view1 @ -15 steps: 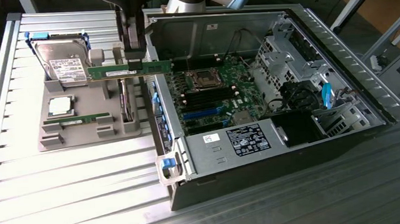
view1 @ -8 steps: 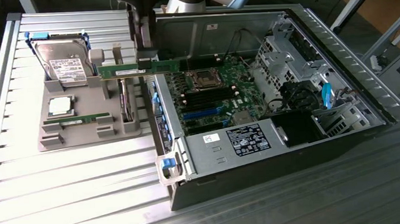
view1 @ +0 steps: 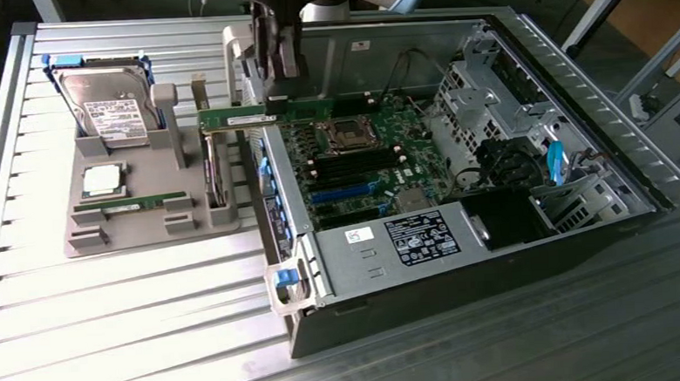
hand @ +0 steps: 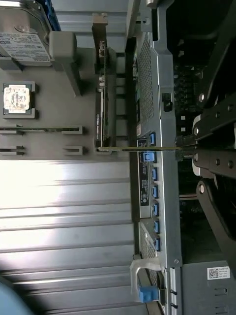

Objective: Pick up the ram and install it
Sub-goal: 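Pick up the ram and move it above insertion slot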

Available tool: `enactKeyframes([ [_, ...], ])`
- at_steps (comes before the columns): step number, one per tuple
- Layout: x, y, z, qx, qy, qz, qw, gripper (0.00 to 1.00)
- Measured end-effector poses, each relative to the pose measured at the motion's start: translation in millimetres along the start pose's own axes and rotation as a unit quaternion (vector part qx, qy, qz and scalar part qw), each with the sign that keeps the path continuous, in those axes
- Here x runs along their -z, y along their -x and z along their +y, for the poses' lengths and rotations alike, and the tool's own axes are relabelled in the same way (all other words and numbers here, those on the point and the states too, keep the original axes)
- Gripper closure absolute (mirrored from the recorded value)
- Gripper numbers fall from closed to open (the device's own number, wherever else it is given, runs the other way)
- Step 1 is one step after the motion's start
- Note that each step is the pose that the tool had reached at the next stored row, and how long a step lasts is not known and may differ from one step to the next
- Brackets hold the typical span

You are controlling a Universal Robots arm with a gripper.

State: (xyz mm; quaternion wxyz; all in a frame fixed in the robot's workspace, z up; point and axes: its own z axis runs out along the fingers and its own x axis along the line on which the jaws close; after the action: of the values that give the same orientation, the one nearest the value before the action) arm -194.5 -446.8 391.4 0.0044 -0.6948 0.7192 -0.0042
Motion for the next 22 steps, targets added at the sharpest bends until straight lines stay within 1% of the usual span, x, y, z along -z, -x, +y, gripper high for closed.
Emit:
enactKeyframes([
  [1,0.0,0.0,-0.9,0.000,0.0000,0.0000,1.0000,0.89],
  [2,-0.2,0.4,-12.9,0.000,0.0000,0.0008,1.0000,0.89],
  [9,-0.2,0.7,-19.5,0.000,0.0000,0.0010,1.0000,0.89],
  [12,-0.3,0.8,-25.1,0.000,0.0000,0.0009,1.0000,0.89],
  [22,-0.5,1.2,-36.3,0.000,0.0000,0.0010,1.0000,0.89],
])
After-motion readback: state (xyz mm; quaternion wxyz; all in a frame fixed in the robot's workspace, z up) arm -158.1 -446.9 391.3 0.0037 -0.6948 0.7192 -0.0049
